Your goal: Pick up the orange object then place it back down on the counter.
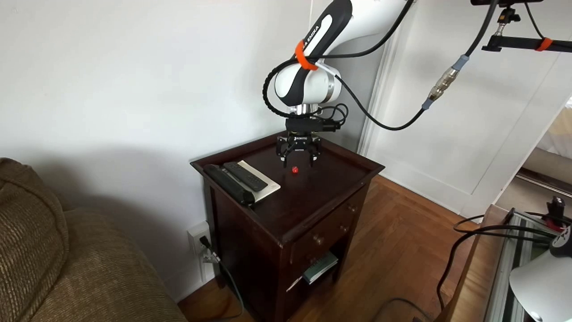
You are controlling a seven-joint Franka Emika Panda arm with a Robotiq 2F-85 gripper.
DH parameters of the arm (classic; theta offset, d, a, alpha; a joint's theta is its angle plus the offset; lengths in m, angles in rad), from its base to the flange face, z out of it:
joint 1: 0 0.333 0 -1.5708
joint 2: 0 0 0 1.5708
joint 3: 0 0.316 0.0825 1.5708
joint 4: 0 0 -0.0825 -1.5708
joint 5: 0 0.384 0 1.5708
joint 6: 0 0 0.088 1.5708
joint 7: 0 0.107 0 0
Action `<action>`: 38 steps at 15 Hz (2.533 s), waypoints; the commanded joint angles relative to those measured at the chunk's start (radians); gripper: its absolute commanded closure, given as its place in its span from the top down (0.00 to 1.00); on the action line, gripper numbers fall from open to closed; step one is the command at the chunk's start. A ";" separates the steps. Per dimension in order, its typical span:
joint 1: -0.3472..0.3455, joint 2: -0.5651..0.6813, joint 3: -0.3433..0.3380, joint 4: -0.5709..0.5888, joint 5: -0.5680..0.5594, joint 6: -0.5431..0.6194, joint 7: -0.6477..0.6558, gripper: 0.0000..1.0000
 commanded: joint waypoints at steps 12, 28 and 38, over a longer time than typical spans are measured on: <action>-0.021 0.069 0.008 0.109 0.030 -0.061 -0.030 0.04; 0.078 -0.345 -0.058 -0.159 -0.113 0.017 -0.024 0.04; 0.081 -0.484 -0.071 -0.254 -0.206 0.019 0.012 0.50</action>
